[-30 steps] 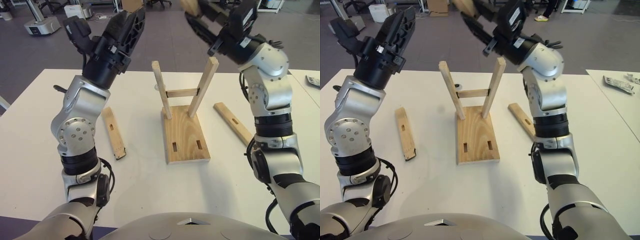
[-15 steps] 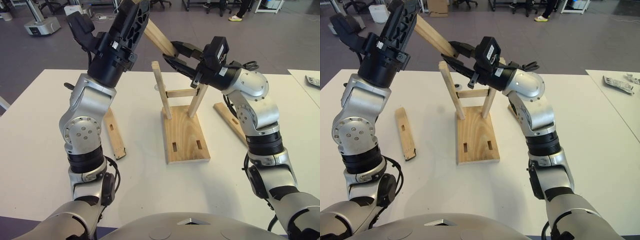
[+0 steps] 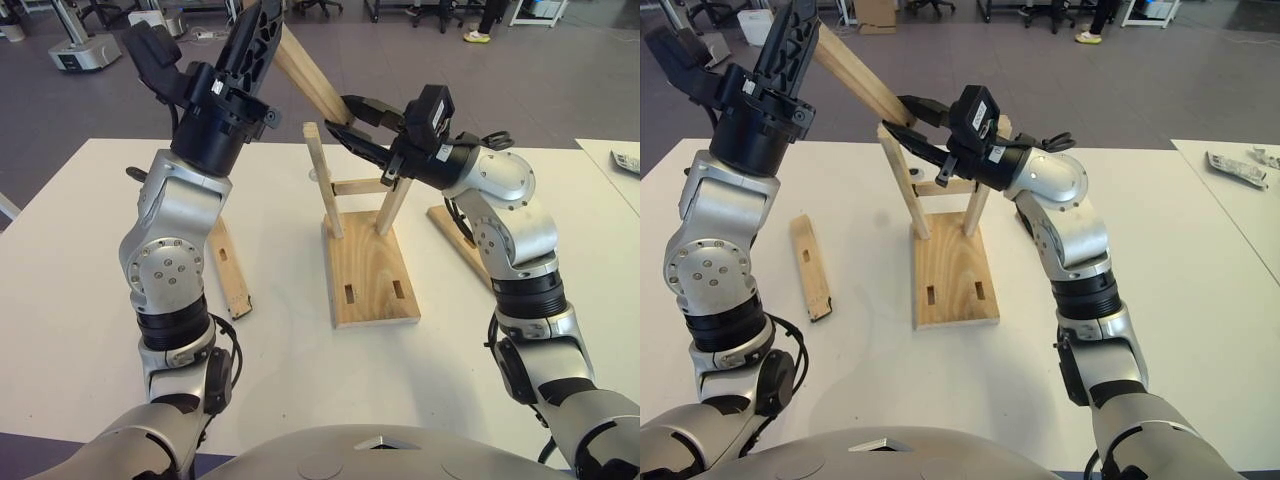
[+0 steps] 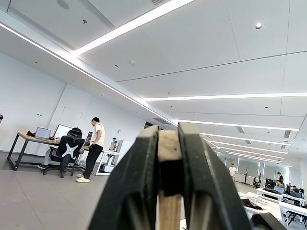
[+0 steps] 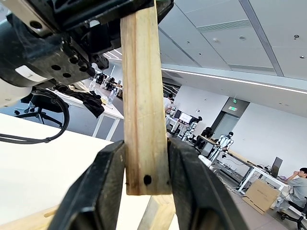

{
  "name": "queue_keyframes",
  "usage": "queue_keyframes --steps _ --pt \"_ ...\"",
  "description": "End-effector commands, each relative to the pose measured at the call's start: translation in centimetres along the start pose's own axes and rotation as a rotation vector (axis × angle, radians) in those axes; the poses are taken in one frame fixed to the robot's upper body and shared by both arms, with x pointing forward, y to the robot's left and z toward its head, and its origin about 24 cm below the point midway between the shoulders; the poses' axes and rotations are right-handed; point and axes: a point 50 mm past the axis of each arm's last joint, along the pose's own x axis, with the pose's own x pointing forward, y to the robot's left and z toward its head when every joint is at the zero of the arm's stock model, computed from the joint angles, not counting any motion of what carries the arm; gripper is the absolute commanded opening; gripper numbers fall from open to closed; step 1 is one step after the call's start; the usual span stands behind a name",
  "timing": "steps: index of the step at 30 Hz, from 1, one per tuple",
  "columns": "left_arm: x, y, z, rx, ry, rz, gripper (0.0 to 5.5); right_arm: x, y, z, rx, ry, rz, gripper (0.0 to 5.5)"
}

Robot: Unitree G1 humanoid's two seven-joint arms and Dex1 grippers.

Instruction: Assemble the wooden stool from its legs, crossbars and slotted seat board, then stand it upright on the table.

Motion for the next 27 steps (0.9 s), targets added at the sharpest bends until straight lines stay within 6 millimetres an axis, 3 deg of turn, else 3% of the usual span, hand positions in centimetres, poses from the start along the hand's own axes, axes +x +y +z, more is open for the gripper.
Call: queue_keyframes --steps 1,2,6,10,13,15,17,19,23,27 --pt "-0.4 0.4 -0.3 0.006 0.008 0.021 0.44 -0.2 -0.1 0.0 0.001 -0.010 -0.033 1.32" --pt "-0.6 0.5 -0.4 0.007 0.011 0.028 0.43 -0.2 -0.1 0.1 0.004 -0.012 -0.037 1.32" --pt "-1.1 1.2 -0.3 0.021 0.012 0.068 0.40 -0.2 -0.1 0.6 0.048 -0.071 -0.030 2.25" --pt "-1.8 2.8 2.6 0.066 -0.074 0.149 0.40 -0.5 -1.4 0.9 0.064 -0.086 -0.163 2.61" --pt "-4.7 5.4 6.6 0.221 -0.166 0.363 0.40 -1.9 -3.5 1.7 0.097 -0.143 -0.367 2.61" --pt "-7.8 7.2 6.9 0.350 -0.119 0.570 0.40 -4.5 -6.1 2.9 0.076 -0.207 -0.632 2.61" --pt "-11.0 8.5 5.6 0.416 -0.044 0.767 0.40 -8.3 -8.1 3.2 0.063 -0.222 -0.875 2.61" --pt "-13.4 9.1 3.5 0.433 0.024 0.921 0.40 -10.7 -8.7 2.8 0.040 -0.193 -0.999 2.61" --pt "-16.4 9.6 -0.2 0.393 0.132 1.154 0.40 -12.7 -9.2 2.1 -0.005 -0.144 -1.122 2.61" --pt "-16.8 10.3 -2.7 0.311 0.176 1.232 0.40 -13.3 -9.0 1.4 -0.012 -0.115 -1.156 2.61"
